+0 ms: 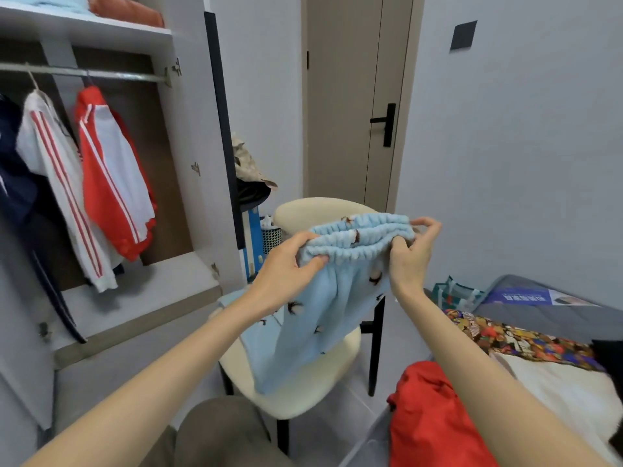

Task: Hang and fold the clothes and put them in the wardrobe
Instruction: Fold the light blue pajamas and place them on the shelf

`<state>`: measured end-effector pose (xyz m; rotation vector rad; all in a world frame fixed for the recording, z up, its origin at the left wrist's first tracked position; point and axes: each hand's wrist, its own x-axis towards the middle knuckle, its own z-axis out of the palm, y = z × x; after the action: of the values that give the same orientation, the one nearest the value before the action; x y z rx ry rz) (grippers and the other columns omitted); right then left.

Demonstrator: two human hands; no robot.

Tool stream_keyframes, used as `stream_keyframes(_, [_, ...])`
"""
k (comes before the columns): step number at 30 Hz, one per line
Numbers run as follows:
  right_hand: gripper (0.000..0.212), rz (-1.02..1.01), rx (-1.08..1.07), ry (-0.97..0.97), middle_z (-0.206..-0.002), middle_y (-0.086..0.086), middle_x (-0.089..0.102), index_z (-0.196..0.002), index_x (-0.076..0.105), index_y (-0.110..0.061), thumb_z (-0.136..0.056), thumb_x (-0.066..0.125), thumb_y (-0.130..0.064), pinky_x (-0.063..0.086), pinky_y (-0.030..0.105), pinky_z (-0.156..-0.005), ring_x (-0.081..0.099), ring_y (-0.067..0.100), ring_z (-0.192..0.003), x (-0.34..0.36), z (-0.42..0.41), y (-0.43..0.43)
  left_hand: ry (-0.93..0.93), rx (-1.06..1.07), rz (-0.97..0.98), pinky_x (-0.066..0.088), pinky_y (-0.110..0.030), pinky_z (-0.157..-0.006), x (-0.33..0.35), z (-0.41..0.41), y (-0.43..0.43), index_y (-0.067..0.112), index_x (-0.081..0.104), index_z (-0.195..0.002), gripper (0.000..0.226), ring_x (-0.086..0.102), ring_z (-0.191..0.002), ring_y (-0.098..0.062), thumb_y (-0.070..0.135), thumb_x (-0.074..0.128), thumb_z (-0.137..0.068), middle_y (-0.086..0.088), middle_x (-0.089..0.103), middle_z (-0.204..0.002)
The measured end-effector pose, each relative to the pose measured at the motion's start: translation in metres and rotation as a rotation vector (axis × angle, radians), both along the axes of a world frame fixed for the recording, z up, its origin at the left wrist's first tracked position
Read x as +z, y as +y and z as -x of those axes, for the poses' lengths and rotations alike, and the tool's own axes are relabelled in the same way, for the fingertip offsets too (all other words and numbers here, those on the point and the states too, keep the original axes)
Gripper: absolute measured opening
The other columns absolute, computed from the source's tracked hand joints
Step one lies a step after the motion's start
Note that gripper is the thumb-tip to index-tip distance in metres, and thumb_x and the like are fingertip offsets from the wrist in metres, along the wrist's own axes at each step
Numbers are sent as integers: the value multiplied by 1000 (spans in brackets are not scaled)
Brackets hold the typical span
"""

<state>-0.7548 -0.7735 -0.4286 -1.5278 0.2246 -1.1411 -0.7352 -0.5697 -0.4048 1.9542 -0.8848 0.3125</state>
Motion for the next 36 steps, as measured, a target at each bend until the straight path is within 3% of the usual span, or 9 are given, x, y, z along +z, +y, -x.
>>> stream_keyframes(6, [31,60,-2,153,-63,0,49,-100,38,-23,-71,40,-14,38,33,-53,44,11,-53,-34,-17,-5,255,-49,-20,39,-8,-65,-45,-24,-4,27,58,-97,11,54,-76,10,19,62,-92,17,60,-86])
stream_keyframes(9, [26,167,-8,283,-62,-5,45,-98,44,-22,-72,41,-23,33,30,-50,41,9,-52,-52,-14,-18,324,-5,-101,41,-18,-67,-71,-20,-6,21,59,-100,8,55,-80,-2,24,60,-93,14,59,-86])
stream_keyframes(13, [15,281,80,810,-74,-5,53,-98,47,-21,-83,49,-24,30,29,-53,48,15,-64,-125,-80,-14,565,63,-347,37,-29,-67,-149,-84,-1,9,57,-101,21,52,-81,-16,29,57,-94,2,57,-87])
stream_keyframes(17, [18,292,216,873,-92,0,57,-104,49,-16,-88,53,-23,37,32,-62,53,19,-77,-138,-91,-13,588,90,-418,38,-29,-71,-169,-88,8,9,55,-106,23,54,-89,-17,29,56,-95,-2,59,-98])
stream_keyframes(23, [26,306,319,1077,-80,-1,59,-113,49,-21,-89,55,-28,39,29,-56,52,14,-64,-180,-146,5,739,174,-484,37,-31,-68,-215,-134,23,4,53,-107,30,53,-83,-19,31,55,-94,-10,60,-99])
stream_keyframes(26, [33,328,358,1148,-86,3,60,-122,50,-19,-90,56,-25,45,34,-71,56,21,-76,-196,-167,12,784,192,-517,33,-31,-67,-233,-150,30,3,52,-110,33,52,-85,-20,33,54,-95,-15,60,-107])
stream_keyframes(29, [48,470,365,1258,-118,10,58,-134,47,-21,-88,53,-13,42,38,-92,51,29,-109,-213,-172,17,809,195,-567,38,-31,-72,-246,-153,33,13,46,-120,33,55,-97,-24,36,51,-97,-11,58,-116])
stream_keyframes(32, [60,757,272,1168,-145,12,40,-142,42,-28,-87,49,-6,31,41,-104,33,33,-129,-223,-158,23,617,310,-630,42,-34,-86,-252,-140,31,20,28,-146,57,41,-120,-29,33,52,-96,-10,35,-135])
stream_keyframes(36, [53,964,346,991,-159,5,22,-148,35,-31,-98,42,-18,12,46,-117,18,29,-143,-241,-131,24,97,256,-634,30,-40,-106,-252,-109,14,18,41,-142,51,28,-133,-28,28,54,-94,-10,31,-146])
